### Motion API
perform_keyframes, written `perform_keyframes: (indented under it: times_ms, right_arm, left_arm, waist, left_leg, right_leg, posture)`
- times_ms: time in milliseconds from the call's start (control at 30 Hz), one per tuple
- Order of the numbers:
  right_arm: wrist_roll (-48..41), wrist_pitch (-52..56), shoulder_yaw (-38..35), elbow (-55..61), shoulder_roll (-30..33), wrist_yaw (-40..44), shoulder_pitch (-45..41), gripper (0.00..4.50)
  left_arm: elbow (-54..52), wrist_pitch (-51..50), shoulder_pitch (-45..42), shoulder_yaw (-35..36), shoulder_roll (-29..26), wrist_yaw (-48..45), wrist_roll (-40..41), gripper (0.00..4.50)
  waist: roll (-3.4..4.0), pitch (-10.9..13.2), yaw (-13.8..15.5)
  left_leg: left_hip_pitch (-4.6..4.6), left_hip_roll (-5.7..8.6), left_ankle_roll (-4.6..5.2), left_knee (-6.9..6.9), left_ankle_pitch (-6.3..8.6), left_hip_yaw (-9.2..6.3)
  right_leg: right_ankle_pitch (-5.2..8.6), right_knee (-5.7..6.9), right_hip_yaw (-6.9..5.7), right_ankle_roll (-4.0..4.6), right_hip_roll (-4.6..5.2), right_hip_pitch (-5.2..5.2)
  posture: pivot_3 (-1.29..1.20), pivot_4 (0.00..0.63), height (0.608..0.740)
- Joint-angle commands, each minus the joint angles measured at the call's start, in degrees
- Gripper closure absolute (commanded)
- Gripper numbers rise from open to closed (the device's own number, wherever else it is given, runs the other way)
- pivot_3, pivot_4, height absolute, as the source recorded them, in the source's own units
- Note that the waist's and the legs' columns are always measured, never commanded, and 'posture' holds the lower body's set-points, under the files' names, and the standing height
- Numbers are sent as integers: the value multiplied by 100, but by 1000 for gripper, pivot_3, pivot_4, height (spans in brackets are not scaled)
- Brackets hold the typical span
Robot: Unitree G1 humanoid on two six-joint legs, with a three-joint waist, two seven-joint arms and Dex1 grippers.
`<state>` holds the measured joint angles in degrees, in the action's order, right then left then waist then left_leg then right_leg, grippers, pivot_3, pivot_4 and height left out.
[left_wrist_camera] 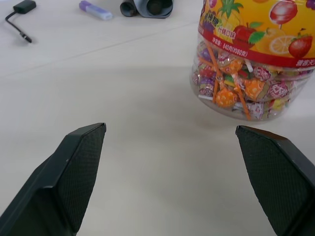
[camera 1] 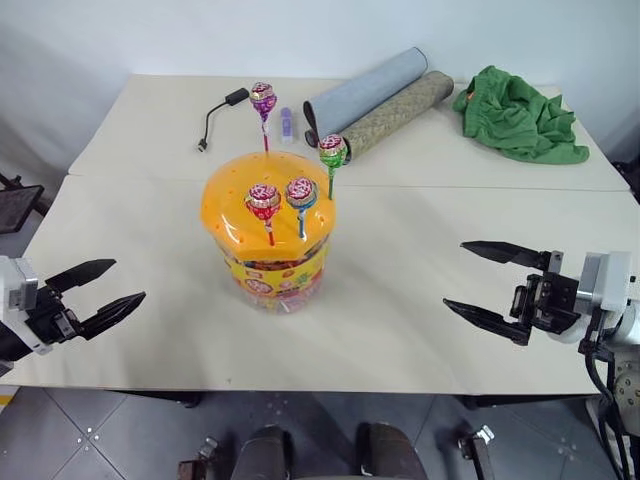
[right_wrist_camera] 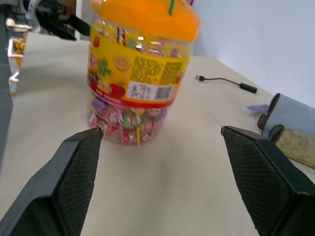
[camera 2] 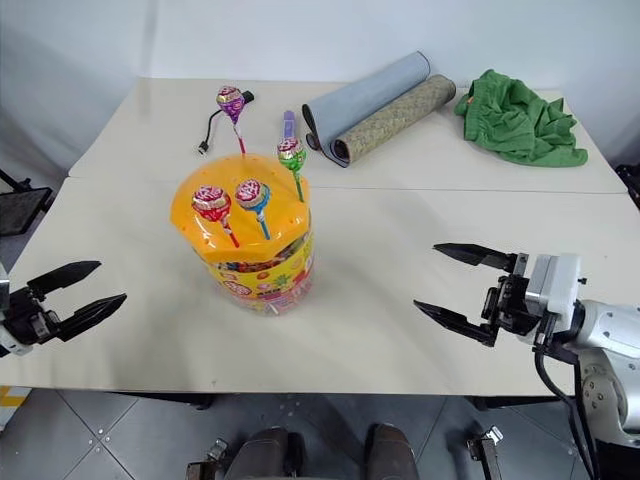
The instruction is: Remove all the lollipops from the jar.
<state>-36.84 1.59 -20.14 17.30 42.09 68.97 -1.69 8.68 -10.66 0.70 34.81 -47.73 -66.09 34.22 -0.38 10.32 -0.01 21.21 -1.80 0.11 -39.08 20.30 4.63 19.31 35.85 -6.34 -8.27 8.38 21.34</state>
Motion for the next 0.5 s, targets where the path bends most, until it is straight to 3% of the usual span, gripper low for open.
perform_keyframes:
  times_ms: [33,233,333,400,500]
  right_arm:
    - [34,-216,53,-115,-40,188,81,486]
    - [-1024,441,-153,604,-290,-474,-79,486]
    - [-1771,919,-266,1249,-273,-1254,-357,486]
    - [-2185,1129,-346,1572,-237,-1657,-561,486]
    - [-2458,1292,-376,1800,-225,-1971,-765,486]
  left_arm:
    - [-36,-152,-5,68,-217,-70,70,18]
    - [-228,-2152,-1115,531,-311,415,1828,18]
    - [-244,-2872,-2091,382,-419,496,2545,18]
    - [-116,-3107,-2971,-104,-454,321,2603,18]
    - [283,-2970,-3918,-868,-324,142,2078,18]
  waist:
    - [0,0,-3]
    - [-6,3,5]
    - [-6,3,12]
    - [-8,3,40]
    - [-11,0,47]
  left_leg:
    - [0,0,0,1,0,0]
    - [3,-4,-1,-7,-3,-24]
    - [3,-7,-1,-7,-3,-35]
    - [6,1,-2,-10,-3,-40]
    - [4,12,-4,-12,-5,-49]
  right_leg:
    - [0,0,0,0,0,2]
    - [-1,12,-1,-1,1,2]
    - [-2,14,-2,-4,7,1]
    - [-3,14,-5,-5,7,-1]
    - [-5,12,-17,-7,4,-9]
  posture:
    - [0,150,740]
    - [0,150,740]
    - [0,150,740]
    - [0,150,740]
    - [0,150,740]
